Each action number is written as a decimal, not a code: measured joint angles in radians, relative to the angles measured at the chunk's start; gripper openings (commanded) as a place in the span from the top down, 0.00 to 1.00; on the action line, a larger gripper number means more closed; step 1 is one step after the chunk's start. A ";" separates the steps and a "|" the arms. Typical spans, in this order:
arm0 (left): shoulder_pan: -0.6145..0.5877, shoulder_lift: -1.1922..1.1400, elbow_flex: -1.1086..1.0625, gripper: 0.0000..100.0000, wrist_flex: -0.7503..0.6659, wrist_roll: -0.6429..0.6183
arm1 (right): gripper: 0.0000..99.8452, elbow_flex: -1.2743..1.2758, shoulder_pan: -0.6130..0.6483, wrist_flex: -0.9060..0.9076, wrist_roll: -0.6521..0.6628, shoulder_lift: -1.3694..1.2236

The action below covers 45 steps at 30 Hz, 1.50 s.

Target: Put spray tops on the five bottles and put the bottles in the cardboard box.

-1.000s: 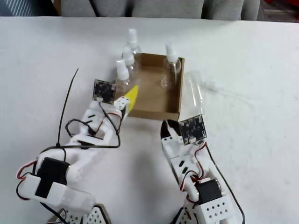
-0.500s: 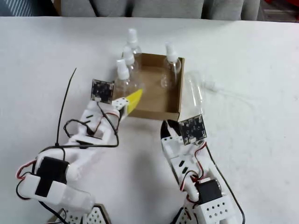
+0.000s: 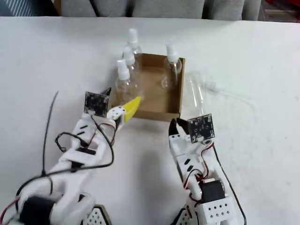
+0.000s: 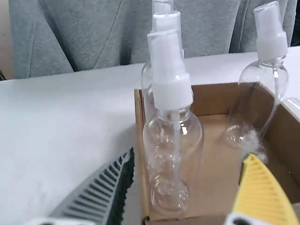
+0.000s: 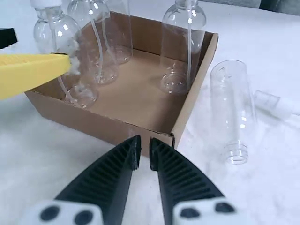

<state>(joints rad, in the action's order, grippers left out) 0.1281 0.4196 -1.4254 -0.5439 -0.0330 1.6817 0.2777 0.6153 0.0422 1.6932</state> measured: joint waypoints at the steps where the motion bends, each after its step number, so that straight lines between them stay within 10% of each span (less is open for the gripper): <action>1: 0.000 0.051 -0.002 0.66 0.071 0.000 | 0.99 0.000 -0.009 0.000 0.000 0.000; 10: 0.026 0.516 -0.002 0.67 0.726 0.000 | 0.99 0.000 -0.236 0.029 0.061 0.000; 17: 0.031 0.829 -0.003 0.97 1.155 0.000 | 0.99 -0.037 -0.348 0.091 0.075 0.000; 20: 0.021 0.947 -0.032 0.94 1.286 0.000 | 0.99 -0.095 -0.361 0.115 0.106 -0.015; 45: -0.160 1.284 -0.278 0.98 1.513 0.201 | 0.81 -1.132 -0.292 0.135 0.140 -1.539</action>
<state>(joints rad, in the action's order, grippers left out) -0.0315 1.7039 -1.7031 0.9689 0.1680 0.5493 -0.0138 0.7503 0.1818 0.1542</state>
